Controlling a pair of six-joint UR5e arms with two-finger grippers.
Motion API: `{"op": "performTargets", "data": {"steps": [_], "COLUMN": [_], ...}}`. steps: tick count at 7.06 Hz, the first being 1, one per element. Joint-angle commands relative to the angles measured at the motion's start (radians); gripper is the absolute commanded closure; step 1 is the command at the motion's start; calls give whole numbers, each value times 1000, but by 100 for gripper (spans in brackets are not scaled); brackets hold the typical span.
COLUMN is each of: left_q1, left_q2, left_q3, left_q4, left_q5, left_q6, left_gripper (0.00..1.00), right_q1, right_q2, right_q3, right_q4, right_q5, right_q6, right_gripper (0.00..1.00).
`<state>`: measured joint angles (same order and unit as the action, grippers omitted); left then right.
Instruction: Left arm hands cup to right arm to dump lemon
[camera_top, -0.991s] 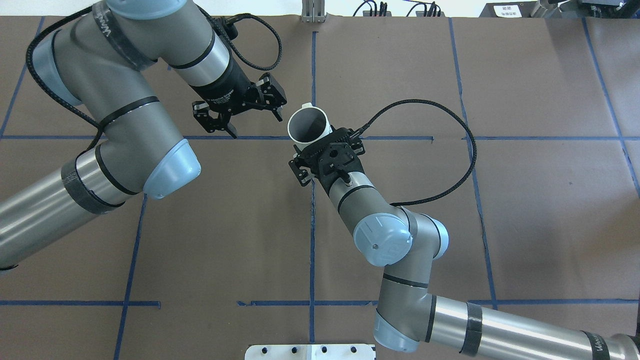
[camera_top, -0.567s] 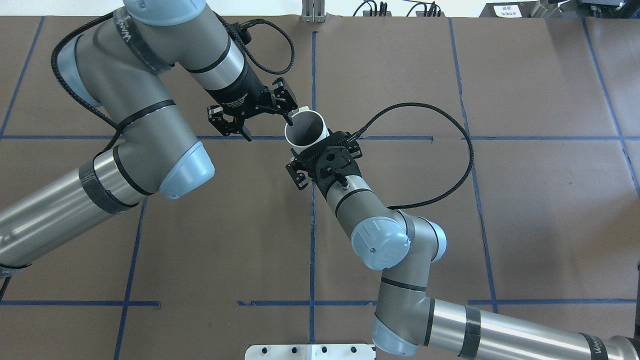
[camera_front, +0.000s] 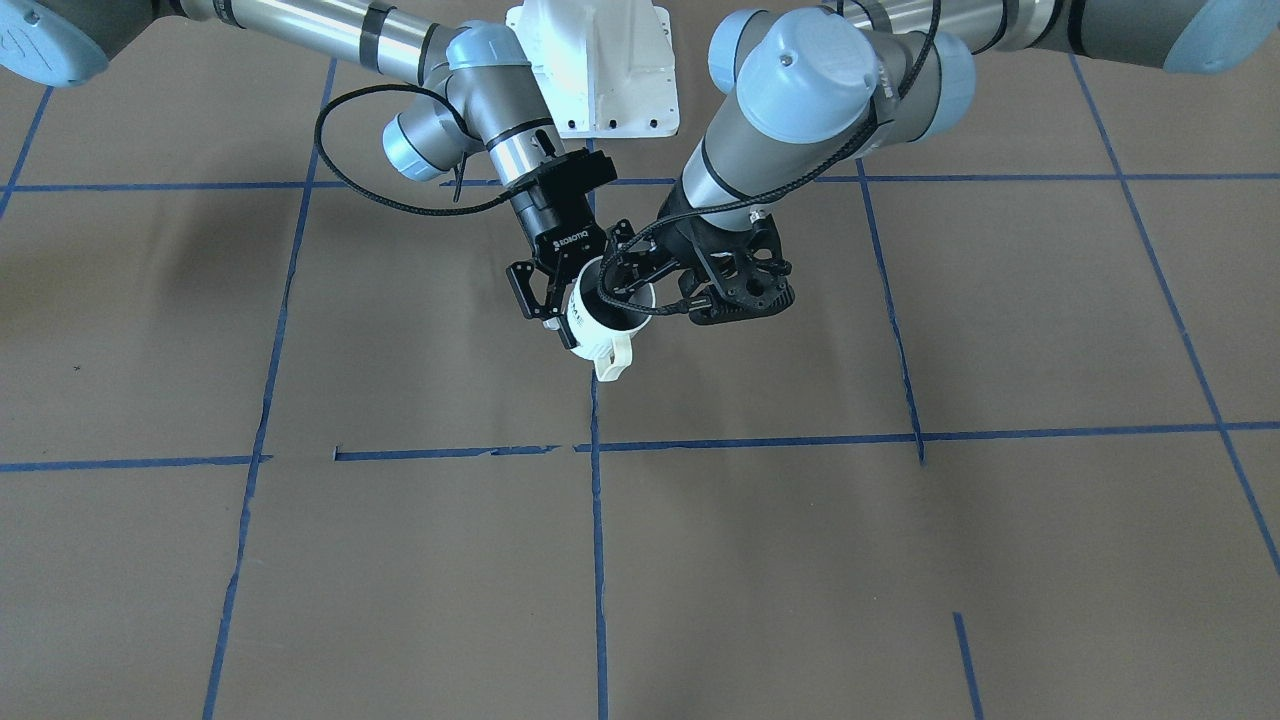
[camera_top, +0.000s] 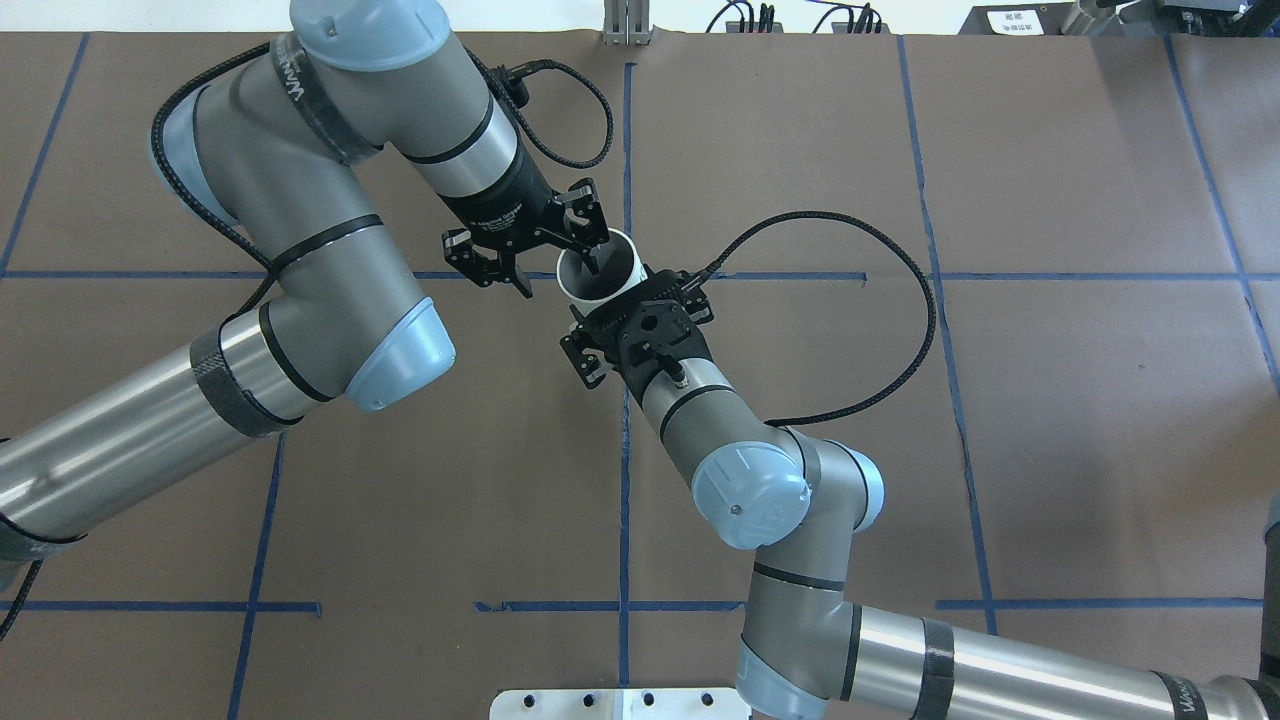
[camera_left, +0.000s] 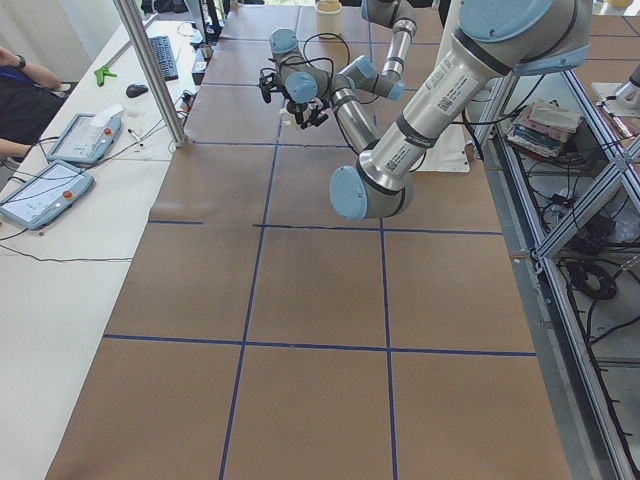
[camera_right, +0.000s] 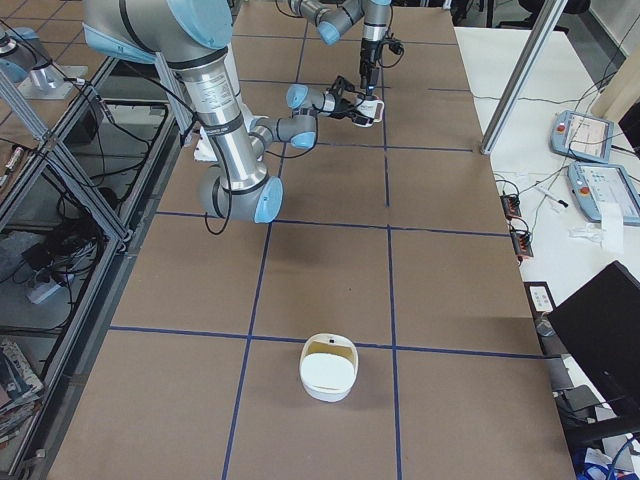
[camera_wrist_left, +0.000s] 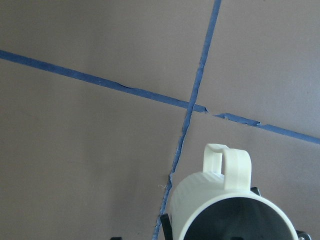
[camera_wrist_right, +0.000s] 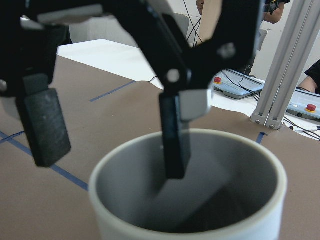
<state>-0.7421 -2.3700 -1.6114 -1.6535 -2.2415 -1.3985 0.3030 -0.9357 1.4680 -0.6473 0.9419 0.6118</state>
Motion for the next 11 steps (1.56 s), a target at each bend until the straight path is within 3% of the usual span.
{"op": "performTargets", "data": {"steps": [1,2,10,11], "left_q1": [6,10,13,13], "left_q2": [0,0,5,5], "left_q3": [2,1,2,2], "left_q4": [0,-2,0,0], "left_q5": [0,0,0,0], "left_q6": [1,1,13,13], "left_gripper": [52,63,65,70], "right_q1": [-1,-2,-5,-5], "right_q2": [1,1,0,0], "right_q3": [0,0,2,2], "right_q4": [0,0,-3,-5], "right_q5": [0,0,2,2], "right_q6": [-1,-4,-53,-55], "right_gripper": [47,47,47,47]}}
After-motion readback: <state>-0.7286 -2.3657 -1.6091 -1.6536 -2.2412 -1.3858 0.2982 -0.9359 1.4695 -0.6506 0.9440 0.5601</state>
